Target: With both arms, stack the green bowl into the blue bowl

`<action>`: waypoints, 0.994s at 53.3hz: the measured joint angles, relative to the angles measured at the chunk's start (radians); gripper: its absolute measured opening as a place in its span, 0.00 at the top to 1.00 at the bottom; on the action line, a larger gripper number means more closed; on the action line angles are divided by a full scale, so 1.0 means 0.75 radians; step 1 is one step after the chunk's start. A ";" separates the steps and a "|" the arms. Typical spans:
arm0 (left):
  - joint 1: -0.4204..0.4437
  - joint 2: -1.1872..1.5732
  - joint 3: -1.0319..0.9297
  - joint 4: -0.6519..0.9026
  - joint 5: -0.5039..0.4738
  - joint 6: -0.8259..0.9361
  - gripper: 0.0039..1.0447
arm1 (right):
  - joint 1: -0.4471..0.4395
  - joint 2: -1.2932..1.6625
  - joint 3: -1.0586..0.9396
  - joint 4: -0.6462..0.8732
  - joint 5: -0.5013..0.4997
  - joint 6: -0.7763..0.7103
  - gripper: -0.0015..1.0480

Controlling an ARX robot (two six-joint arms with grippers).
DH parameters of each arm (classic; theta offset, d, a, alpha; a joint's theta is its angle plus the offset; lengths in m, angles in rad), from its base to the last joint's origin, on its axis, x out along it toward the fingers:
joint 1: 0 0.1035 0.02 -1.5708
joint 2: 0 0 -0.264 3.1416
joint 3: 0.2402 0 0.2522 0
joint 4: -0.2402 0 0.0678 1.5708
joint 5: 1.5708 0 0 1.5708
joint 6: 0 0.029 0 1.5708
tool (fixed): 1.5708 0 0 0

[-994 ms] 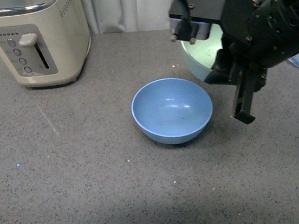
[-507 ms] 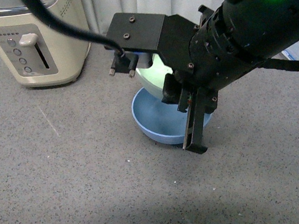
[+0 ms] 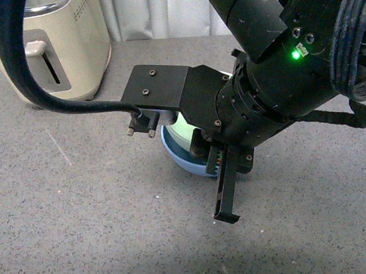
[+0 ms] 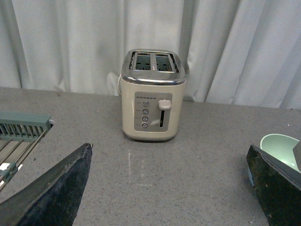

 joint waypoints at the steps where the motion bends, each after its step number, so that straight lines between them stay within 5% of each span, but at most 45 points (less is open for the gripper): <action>1: 0.000 0.000 0.001 0.000 0.000 0.000 0.06 | 0.000 0.002 0.000 -0.003 0.003 0.004 0.98; 6: 0.000 0.000 0.000 0.000 0.000 0.000 0.06 | 0.000 0.002 0.000 -0.022 0.008 0.022 0.96; 14: 0.000 0.000 0.000 0.000 0.000 0.000 0.06 | 0.000 0.002 0.001 -0.030 0.007 0.036 0.78; 35: 0.000 0.000 0.001 0.000 0.000 0.000 0.06 | -0.069 -0.157 -0.008 -0.027 -0.048 0.204 0.08; 53: 0.000 0.000 0.001 0.000 0.000 0.000 0.06 | -0.235 -0.482 -0.345 0.166 0.123 0.626 0.09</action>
